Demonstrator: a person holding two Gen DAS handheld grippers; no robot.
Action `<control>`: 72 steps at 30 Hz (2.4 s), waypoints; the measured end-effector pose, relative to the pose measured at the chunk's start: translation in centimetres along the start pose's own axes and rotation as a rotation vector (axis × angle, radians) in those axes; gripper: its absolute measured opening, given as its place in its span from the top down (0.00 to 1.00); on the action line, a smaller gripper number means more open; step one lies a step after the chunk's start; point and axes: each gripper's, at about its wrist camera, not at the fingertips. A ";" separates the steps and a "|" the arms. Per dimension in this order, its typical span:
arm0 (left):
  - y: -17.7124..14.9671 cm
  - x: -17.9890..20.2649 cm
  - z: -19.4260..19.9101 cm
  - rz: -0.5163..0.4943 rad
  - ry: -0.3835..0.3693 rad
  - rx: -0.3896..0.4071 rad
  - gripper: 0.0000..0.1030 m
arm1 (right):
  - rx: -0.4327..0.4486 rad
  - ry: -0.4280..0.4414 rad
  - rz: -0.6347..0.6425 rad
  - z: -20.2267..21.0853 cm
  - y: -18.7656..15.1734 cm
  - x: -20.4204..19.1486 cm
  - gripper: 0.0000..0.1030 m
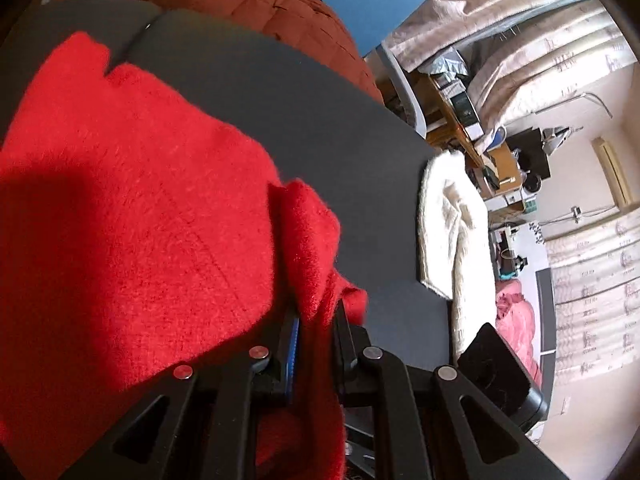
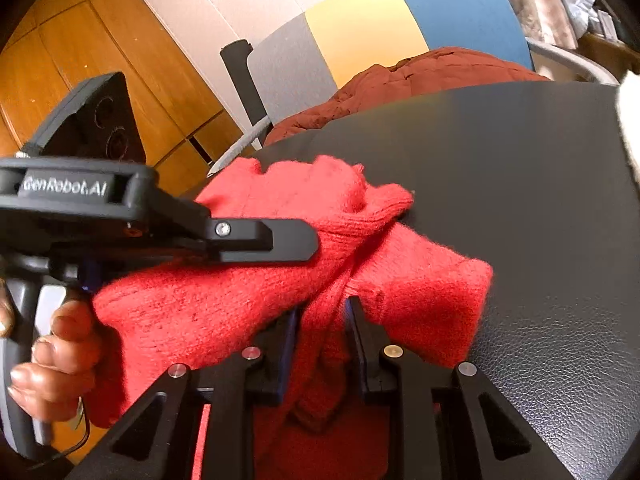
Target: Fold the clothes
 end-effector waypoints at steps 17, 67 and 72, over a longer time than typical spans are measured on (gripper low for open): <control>-2.7 -6.1 17.1 -0.019 -0.097 0.338 0.81 | 0.066 -0.079 -0.056 8.6 -2.6 1.0 0.62; -12.5 -5.7 8.1 -0.433 0.058 0.202 0.81 | 0.004 -0.067 -0.031 4.9 3.0 -0.5 0.88; -13.9 -4.3 4.9 -0.585 0.209 0.124 0.81 | 0.065 0.031 -0.160 3.4 0.0 4.0 0.86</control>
Point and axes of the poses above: each gripper's, at about its wrist camera, not at the fingertips, and z roughly against the way its jaws point, x to its right, y to its top, and after that the axes turned 7 degrees about -x, right-handed
